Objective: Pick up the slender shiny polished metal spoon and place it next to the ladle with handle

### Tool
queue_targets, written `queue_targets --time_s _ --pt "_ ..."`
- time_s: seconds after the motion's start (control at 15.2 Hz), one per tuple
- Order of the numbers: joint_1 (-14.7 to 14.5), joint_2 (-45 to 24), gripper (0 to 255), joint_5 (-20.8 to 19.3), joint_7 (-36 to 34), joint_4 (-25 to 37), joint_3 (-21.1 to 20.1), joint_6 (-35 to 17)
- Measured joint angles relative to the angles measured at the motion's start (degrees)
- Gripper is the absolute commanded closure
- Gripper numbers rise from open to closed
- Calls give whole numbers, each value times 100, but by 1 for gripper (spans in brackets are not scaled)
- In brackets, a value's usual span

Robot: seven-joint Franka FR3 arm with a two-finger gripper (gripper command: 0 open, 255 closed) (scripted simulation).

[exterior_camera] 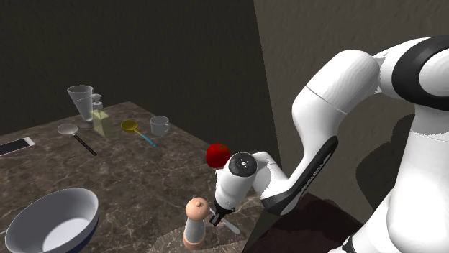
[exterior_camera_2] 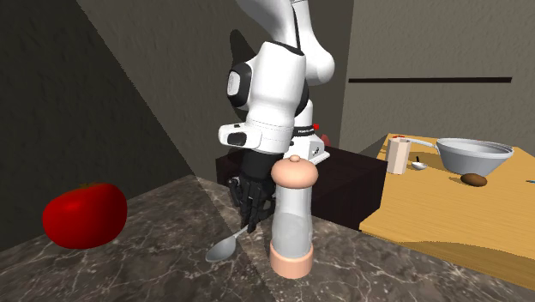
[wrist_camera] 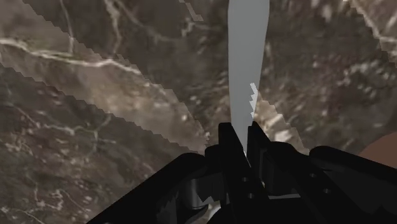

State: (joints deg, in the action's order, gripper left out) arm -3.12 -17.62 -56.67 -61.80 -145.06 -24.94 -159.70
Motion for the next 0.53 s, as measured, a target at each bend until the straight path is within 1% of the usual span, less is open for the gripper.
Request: queue_targets --time_s 0.2,0.26,0.4,0.53 --pt "7 0 255 12 15 1 -2 8" --pt "45 53 255 89 83 -30 -36 23" --pt "144 214 255 349 299 -107 -162 64" --pt "266 418 255 699 587 -189 -331 116"
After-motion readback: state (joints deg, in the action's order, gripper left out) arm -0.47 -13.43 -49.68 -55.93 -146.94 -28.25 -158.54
